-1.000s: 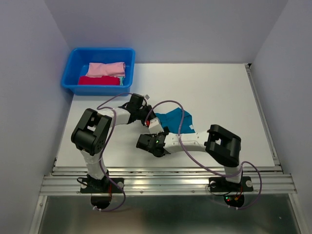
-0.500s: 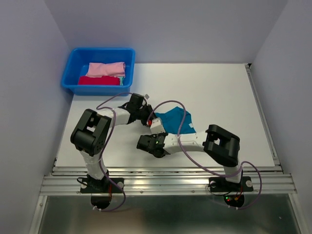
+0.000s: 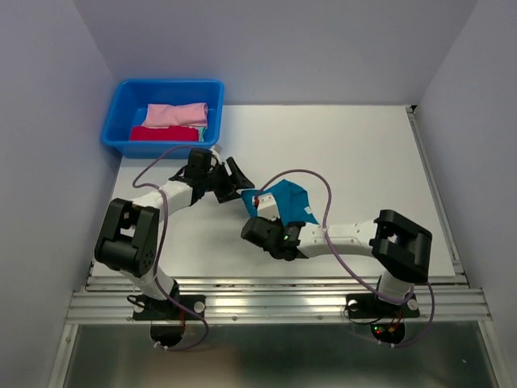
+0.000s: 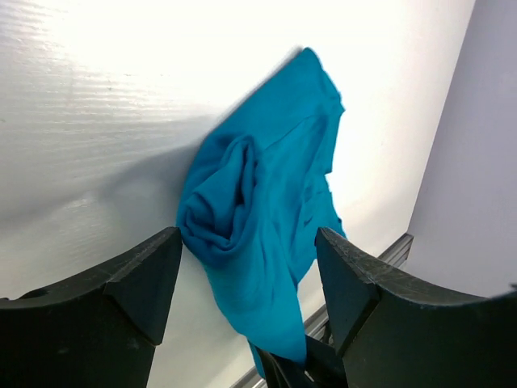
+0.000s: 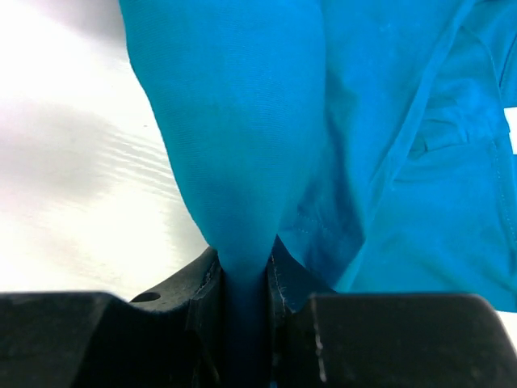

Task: Roll the t-shirts
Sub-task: Roll the T-shirt to the center of the board.

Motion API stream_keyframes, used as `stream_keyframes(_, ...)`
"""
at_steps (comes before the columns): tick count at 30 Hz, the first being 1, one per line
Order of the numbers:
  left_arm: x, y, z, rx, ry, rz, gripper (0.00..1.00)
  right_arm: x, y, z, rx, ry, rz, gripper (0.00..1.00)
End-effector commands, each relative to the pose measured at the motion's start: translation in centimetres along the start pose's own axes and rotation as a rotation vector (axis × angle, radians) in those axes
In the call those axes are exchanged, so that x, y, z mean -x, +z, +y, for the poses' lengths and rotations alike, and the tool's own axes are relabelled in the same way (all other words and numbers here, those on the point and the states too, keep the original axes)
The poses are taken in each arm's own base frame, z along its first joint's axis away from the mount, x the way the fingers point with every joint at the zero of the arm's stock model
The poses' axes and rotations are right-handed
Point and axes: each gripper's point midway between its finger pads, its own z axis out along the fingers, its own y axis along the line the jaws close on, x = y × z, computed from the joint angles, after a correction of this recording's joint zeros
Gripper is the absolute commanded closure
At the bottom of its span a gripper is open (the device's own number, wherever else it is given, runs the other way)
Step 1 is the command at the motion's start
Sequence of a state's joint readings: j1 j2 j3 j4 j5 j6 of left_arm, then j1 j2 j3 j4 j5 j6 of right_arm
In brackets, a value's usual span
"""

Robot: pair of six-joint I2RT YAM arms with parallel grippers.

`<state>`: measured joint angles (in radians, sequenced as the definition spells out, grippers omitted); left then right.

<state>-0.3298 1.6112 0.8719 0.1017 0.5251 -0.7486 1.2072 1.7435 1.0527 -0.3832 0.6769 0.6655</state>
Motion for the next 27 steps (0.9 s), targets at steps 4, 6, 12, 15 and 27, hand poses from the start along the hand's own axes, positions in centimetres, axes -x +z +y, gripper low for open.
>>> stream_keyframes(4, 1.6, -3.1, -1.7, -0.029, 0.055, -0.059, 0.22, 3.8, -1.1, 1.7, 0.275, 0.170, -0.058, 0.99)
stream_keyframes(6, 1.9, -3.5, -2.0, -0.030, 0.070, -0.076, 0.22, 3.8, -1.1, 1.5, 0.310, 0.211, -0.055, 0.99)
stream_keyframes(12, 2.0, -4.0, -2.4, -0.041, 0.091, -0.081, 0.22, 4.2, -1.4, 0.8, 0.456, 0.365, -0.022, 0.99)
stream_keyframes(15, 1.9, -4.1, -2.5, -0.048, 0.105, -0.083, 0.21, 4.6, -1.6, 0.4, 0.532, 0.439, -0.012, 0.99)
stream_keyframes(27, 0.7, -3.1, -3.9, -0.076, 0.165, -0.034, 0.28, 4.6, -2.6, -0.3, 0.756, 0.644, 0.051, 0.99)
